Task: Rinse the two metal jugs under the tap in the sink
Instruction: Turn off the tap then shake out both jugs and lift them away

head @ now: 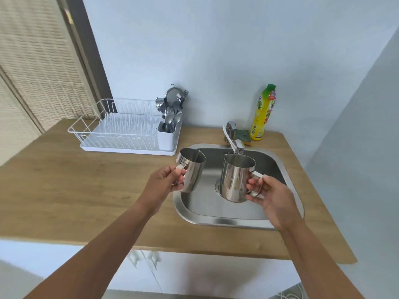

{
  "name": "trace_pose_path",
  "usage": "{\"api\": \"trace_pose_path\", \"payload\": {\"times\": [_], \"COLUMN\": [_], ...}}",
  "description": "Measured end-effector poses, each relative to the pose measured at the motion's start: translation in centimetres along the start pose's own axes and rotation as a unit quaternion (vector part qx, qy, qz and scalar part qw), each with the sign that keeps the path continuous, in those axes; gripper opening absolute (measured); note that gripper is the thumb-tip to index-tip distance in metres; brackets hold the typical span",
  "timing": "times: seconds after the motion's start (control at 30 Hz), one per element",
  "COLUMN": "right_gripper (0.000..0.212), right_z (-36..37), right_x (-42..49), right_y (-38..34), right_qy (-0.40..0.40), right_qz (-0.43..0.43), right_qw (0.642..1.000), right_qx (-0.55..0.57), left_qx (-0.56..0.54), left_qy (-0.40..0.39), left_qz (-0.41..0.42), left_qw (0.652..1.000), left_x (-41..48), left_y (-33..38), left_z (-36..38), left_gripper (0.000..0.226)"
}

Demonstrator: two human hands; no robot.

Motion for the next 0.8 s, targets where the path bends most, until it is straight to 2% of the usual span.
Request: {"api": "trace_pose_path", "payload": {"times": [0.1, 0.37, 0.47, 0.53, 0.63, 0.7, 0.73, 0.8], "right_gripper": [0.03, 0.022, 0.022, 0.022, 0.023, 0.031, 0.033, 0.029], "right_z": [4.4, 17.7, 23.4, 27.7, 34.1, 38.4, 40.1, 43.3], "right_x": [0.4, 5.2, 8.0, 10.1, 12.8, 14.6, 15.2, 16.4], "right_y": [-0.6, -3.4, -4.3, -4.6, -3.9, -2.5, -1.6, 0.6], "right_qy": [-0.041, -0.115, -0.117, -0.12, -0.137, -0.167, -0.188, -0.217], "right_qz": [-0.003, -0.103, -0.15, -0.193, -0.248, -0.264, -0.27, -0.288], "right_qw": [0.999, 0.979, 0.958, 0.934, 0.866, 0.811, 0.767, 0.639], "right_qx": [0.01, -0.132, -0.214, -0.277, -0.413, -0.495, -0.55, -0.679], "left_qx": [0.02, 0.111, 0.204, 0.293, 0.435, 0.51, 0.551, 0.634], "left_qy": [0.015, 0.086, 0.107, 0.126, 0.134, 0.126, 0.12, 0.105], "left_qz": [0.026, 0.105, 0.143, 0.164, 0.174, 0.171, 0.165, 0.167], "left_qw": [0.999, 0.985, 0.963, 0.933, 0.873, 0.833, 0.809, 0.748], "left_x": [-0.8, 1.7, 4.0, 5.8, 8.9, 11.6, 13.0, 15.8], "left_y": [2.6, 10.4, 14.0, 16.6, 19.0, 19.6, 19.5, 19.2], "left_z": [-2.8, -14.6, -19.4, -22.4, -26.1, -28.6, -29.5, -30.7], "left_gripper": [0.017, 0.02, 0.021, 0.018, 0.018, 0.019, 0.018, 0.017]}}
Point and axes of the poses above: each hand's wrist, its own x-axis towards the middle knuckle, its own z-axis out of the palm, y = z × x, the point moved 10 cm from there along x, towards the middle knuckle, and after that the axes turned 8 degrees about -z, right-handed, at the moved point
